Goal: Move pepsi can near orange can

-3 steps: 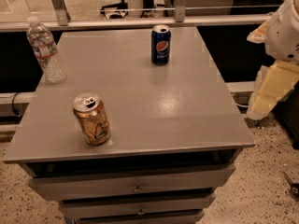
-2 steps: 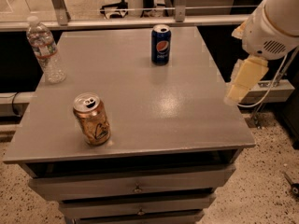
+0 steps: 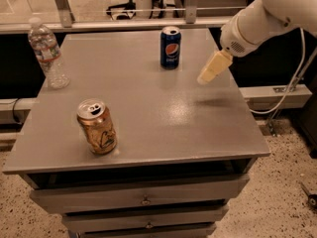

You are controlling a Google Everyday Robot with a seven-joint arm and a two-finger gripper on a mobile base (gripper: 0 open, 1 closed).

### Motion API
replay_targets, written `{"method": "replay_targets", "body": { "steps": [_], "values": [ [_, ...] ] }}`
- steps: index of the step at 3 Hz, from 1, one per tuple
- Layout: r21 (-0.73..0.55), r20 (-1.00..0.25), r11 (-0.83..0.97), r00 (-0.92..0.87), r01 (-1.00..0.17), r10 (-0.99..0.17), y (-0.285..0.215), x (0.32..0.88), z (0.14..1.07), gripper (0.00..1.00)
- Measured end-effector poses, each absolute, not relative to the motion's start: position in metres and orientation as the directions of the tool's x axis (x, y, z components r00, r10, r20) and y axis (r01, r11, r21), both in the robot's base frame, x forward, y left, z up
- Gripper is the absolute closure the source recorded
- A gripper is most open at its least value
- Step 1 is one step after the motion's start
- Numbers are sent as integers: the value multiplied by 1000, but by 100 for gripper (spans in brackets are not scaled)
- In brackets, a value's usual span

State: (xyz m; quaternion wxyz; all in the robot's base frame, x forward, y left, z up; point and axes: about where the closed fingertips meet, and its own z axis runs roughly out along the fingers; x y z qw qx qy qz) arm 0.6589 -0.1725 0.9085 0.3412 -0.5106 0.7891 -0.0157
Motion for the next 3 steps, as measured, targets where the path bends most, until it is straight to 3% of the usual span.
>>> {"method": "replay_targets", "body": {
  "steps": [1, 3],
  "values": [
    [-301, -696, 596, -256, -744, -671, -168, 720, 893, 0],
    [-77, -876, 616, -242, -784, -418, -128, 762, 886, 0]
  ]
}}
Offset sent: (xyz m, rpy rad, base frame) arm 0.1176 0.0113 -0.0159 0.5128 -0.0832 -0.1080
